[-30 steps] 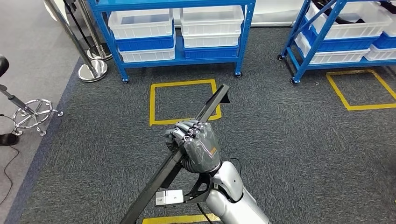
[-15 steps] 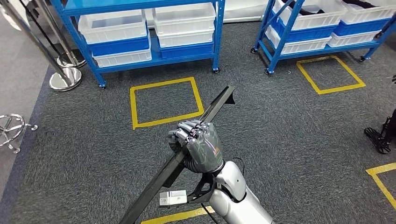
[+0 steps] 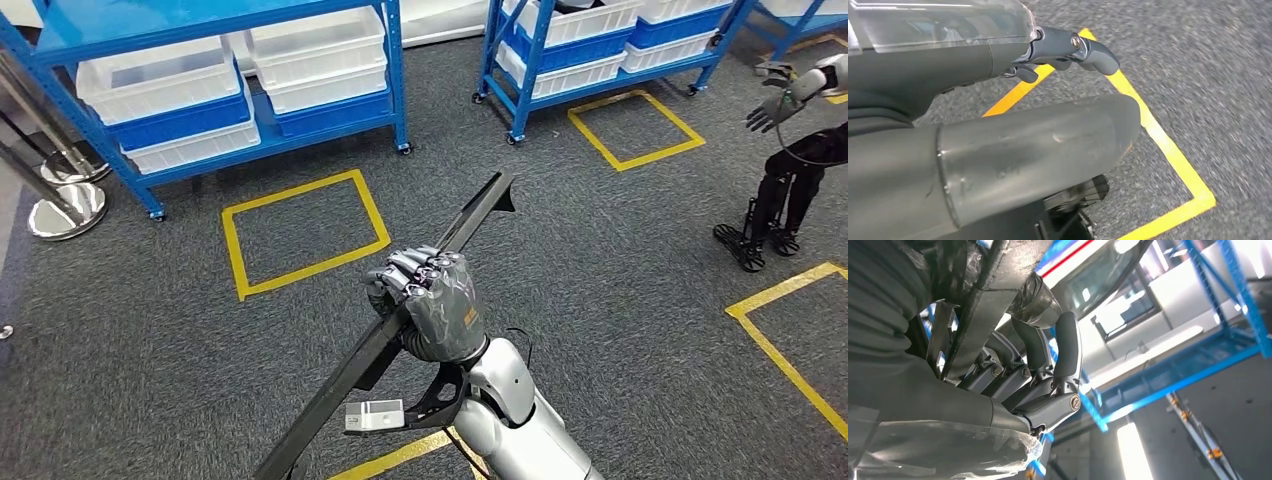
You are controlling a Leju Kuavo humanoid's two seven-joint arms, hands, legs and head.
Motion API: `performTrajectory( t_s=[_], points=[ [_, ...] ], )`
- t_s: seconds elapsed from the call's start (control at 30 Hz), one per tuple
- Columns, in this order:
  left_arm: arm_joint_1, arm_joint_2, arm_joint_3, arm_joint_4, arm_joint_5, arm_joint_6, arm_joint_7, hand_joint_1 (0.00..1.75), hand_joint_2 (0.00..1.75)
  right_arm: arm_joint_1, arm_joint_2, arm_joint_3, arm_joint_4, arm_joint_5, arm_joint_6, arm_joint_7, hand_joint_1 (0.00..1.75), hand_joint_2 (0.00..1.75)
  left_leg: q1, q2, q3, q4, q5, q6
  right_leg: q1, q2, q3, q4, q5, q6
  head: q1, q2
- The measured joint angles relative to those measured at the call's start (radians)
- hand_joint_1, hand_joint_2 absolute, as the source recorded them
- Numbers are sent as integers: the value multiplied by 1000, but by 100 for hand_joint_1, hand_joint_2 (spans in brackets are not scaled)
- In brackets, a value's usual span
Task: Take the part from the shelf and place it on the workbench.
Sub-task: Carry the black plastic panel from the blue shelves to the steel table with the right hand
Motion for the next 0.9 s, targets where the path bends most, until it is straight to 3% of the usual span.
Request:
performTrajectory(
  t_s=[0.03,0.07,0.13,0.2,0.27,0.33,0.37,0.4,0.47,0.53,0.63,0.7,0.77,0.83,0.87,0.9],
  points=[
    [0,0,0,0,0,0,0,0,0,-3,-1,0,-3,1,0,1,175,175,0,-13,9,-23,2,2,-2,11,-5,0,3,7,0,0],
    [0,0,0,0,0,0,0,0,0,-4,-3,0,-6,3,0,3,175,175,-1,-11,11,-27,0,4,-3,21,-10,-1,8,15,0,0],
    [-2,0,0,0,-1,0,0,0,0,-5,-10,0,-14,10,0,6,175,175,0,11,13,-36,8,15,-3,30,-17,-2,12,29,0,0],
    [-4,-2,0,0,-3,0,0,0,0,-9,-17,0,-24,14,0,8,175,175,3,37,15,-49,18,29,3,-15,-43,48,-21,36,2,0],
    [-3,-1,0,0,-4,0,0,0,0,-11,-23,0,-30,14,0,8,175,175,-2,66,14,-50,19,36,5,-72,-99,170,-86,38,4,0],
    [0,0,0,0,-5,0,1,0,0,-8,-28,0,-32,14,0,8,175,175,-6,95,12,-48,18,38,2,-88,-139,262,-117,41,4,0],
    [1,0,0,0,-6,0,1,0,0,-5,-32,0,-32,14,0,8,175,175,-7,108,12,-47,16,38,1,-92,-134,257,-105,41,4,0],
    [0,0,0,0,-7,0,1,0,0,-4,-34,0,-34,14,0,7,175,175,-7,121,12,-44,14,37,0,-98,-108,214,-79,40,4,0],
    [-1,0,0,0,-10,0,1,0,0,-2,-37,0,-40,14,-1,4,175,175,-10,142,12,-37,7,32,5,-135,-31,77,-27,33,4,0],
    [-2,1,0,0,-11,0,1,0,0,-2,-38,0,-49,14,-1,1,175,175,-14,159,12,-32,1,23,13,-161,6,4,-13,24,4,0],
    [-3,1,0,0,-11,0,0,0,0,1,-39,-1,-56,14,-1,0,175,175,-15,180,17,-32,-5,8,14,-136,5,-6,-10,11,4,0],
    [-5,1,0,0,-11,0,-1,0,0,1,-40,-2,-61,14,-1,-1,175,175,-10,139,5,2,-35,-2,7,-115,7,-14,-3,0,4,0],
    [-3,2,0,0,-9,0,-1,0,0,3,-39,-2,-64,14,-1,-2,175,175,-6,80,-42,113,-96,-8,5,-93,7,-16,1,-7,4,0],
    [1,3,0,0,-6,0,-1,0,0,6,-39,-2,-65,14,0,-3,175,175,-5,67,-98,230,-138,-12,6,-66,4,-14,1,-9,4,0],
    [3,3,0,0,-5,0,-1,0,0,8,-39,-2,-65,14,0,-3,175,175,-5,66,-108,247,-132,-12,6,-52,3,-11,1,-9,4,0],
    [4,4,0,0,-5,0,-2,0,0,9,-40,-2,-65,14,0,-3,175,175,-3,64,-101,225,-107,-13,6,-37,2,-8,1,-9,4,0]
  ],
)
